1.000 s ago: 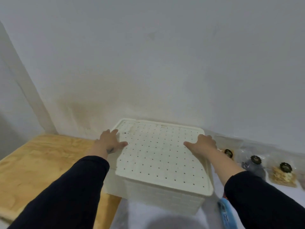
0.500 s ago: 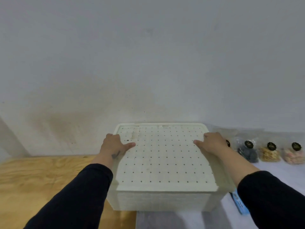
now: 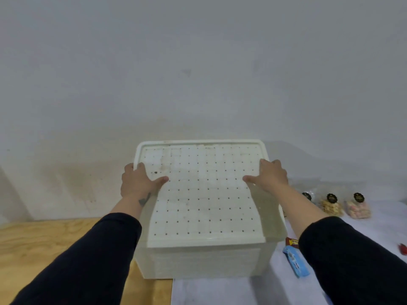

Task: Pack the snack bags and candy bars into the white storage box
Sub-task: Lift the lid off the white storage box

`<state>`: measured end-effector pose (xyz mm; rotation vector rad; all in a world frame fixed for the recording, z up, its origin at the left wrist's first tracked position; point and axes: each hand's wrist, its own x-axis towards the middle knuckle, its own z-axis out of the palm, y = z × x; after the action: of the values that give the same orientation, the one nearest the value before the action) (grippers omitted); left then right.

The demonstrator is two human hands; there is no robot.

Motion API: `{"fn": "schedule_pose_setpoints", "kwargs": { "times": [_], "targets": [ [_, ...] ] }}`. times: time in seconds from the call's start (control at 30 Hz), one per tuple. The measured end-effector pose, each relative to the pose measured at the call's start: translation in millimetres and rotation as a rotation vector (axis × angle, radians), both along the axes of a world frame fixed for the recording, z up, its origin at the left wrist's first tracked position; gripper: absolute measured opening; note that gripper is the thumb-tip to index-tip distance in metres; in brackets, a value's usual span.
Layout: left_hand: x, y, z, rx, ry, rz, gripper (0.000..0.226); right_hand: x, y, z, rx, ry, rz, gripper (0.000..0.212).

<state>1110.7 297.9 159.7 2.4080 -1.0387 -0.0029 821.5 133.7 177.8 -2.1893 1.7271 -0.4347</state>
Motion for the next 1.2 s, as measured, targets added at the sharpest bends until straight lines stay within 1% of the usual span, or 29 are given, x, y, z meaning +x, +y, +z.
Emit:
{"fn": "schedule_pose_setpoints", "kwargs": {
  "times": [0.13,0.23,0.37,0.47,0.6,0.73,0.8,0.9,1.03,1.2],
  "targets": [
    [-31.1,34.8,19.6,-0.161,-0.033,0.038,0.094,-25.1,35.4,26.8,-0.104,-0.078,0.029,0.080],
    [-58.6,67.5,29.0,-0.228,-0.063,0.067,0.095,-47.5,64.2,39.9,-0.141,-0.116,0.062,0.087],
    [-98.6,114.4,25.1,-0.239,-0.070,0.100,0.093,-82.7,103.4,38.6,-0.151,-0.139,0.097,0.088],
    [-130.1,150.2,5.9,-0.222,-0.022,0.109,0.093,-110.9,131.6,19.9,-0.121,-0.120,0.116,0.087],
    [-169.1,189.1,-27.6,-0.112,-0.003,0.125,0.093,-141.3,164.2,-20.7,-0.058,-0.073,0.103,0.085],
    [-197.8,214.8,-68.9,-0.054,0.099,0.131,0.096,-160.8,185.5,-71.7,-0.003,0.025,0.135,0.088],
    [-205.4,224.3,-90.2,0.046,0.105,0.134,0.100,-166.0,193.4,-97.1,0.027,0.070,0.159,0.087],
    [-205.7,232.3,-121.8,0.197,0.073,0.078,0.102,-169.8,205.1,-129.8,0.125,0.131,0.186,0.086],
    [-196.7,234.3,-162.9,0.321,0.124,0.006,0.099,-169.8,217.5,-163.9,0.268,0.142,0.129,0.082],
    [-181.8,219.5,-202.2,0.446,0.131,-0.052,0.106,-162.5,211.3,-194.2,0.331,0.230,0.106,0.079]
  ]
}}
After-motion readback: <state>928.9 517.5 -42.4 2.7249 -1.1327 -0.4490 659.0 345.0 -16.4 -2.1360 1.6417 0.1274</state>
